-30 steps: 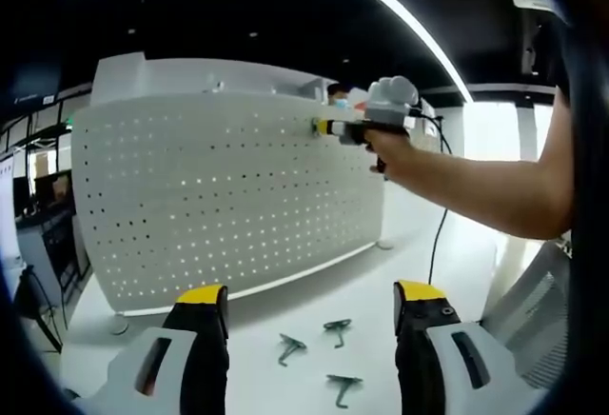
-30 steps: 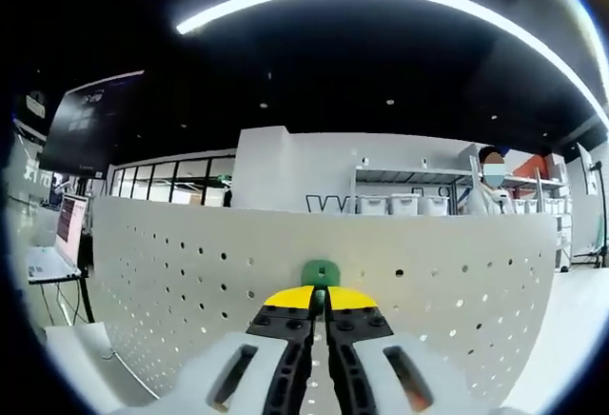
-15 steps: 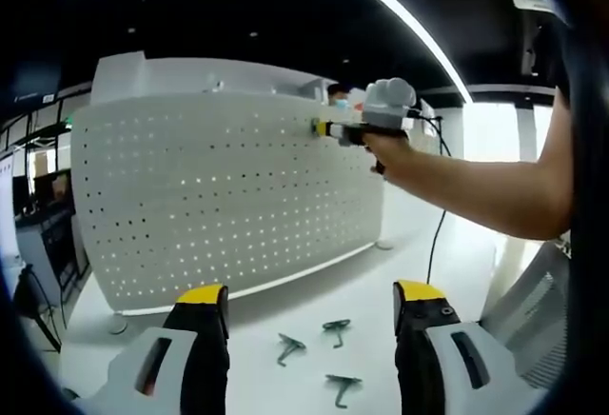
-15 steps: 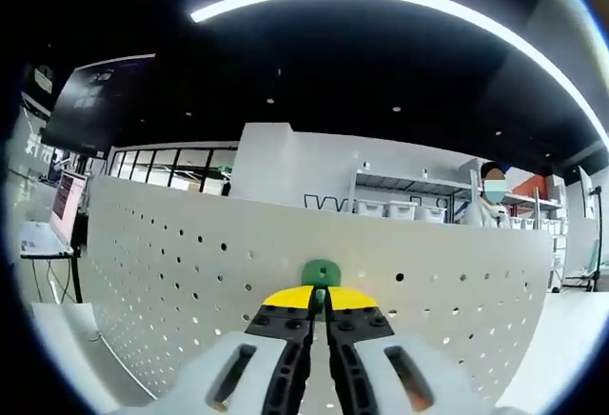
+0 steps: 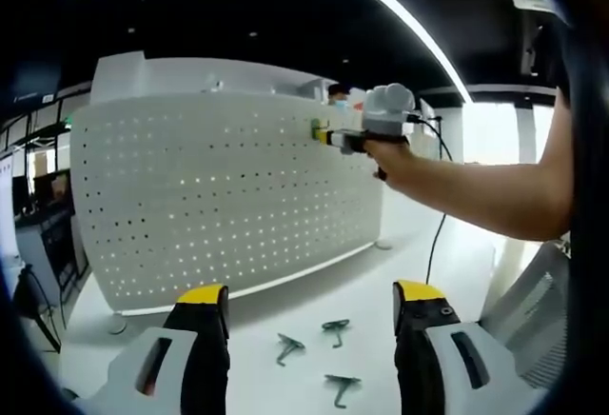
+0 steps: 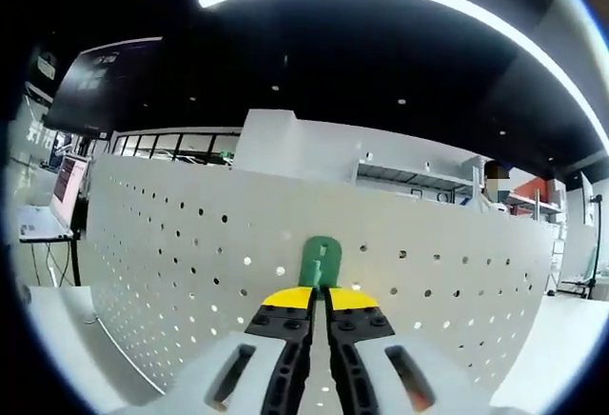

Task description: Insert the hook assembly into the mounting plate slot until the hook locks in place.

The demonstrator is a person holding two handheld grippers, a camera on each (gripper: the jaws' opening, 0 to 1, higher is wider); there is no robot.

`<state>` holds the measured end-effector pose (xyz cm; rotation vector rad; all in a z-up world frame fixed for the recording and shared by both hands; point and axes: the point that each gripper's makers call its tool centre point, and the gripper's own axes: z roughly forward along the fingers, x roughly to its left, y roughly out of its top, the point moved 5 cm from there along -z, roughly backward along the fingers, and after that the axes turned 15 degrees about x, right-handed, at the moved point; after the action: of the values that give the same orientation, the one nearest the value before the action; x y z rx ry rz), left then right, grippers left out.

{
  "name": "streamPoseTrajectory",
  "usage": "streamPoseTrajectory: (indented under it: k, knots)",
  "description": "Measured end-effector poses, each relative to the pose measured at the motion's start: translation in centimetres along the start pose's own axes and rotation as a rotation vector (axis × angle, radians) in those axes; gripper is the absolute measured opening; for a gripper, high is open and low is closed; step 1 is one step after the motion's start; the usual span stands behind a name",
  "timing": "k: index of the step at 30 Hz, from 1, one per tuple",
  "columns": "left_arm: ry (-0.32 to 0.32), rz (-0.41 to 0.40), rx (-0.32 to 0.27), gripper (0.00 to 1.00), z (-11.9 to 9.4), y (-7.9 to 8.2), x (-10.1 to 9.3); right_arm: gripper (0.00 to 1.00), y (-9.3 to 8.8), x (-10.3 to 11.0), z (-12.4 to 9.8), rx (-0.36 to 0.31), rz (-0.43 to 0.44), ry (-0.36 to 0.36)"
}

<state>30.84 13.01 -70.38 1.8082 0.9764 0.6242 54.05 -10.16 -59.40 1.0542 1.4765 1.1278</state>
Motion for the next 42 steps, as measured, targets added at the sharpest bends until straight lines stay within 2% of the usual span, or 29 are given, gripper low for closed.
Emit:
streamPoseTrajectory:
  k: [12,23,37,42]
  knots:
    - [-0.004,0.007,0.001,0.71,0.0,0.0,-0.1,0.12,-1.9,-0.6,-1.2,0.036,0.025,0.008]
    - [-0.005,0.011,0.002,0.71,0.0,0.0,-0.2,0.19,-4.5,-0.7,-2.3,0.088,0.004,0.029]
    - [0.009,0.0,-0.007,0.7,-0.2,0.1,0.2,0.22,-7.5,0.6,-3.8,0.167,-0.041,0.11]
    - [0.013,-0.009,-0.008,0.7,-0.2,0.0,0.3,0.22,-9.0,1.8,-4.9,0.199,-0.066,0.152]
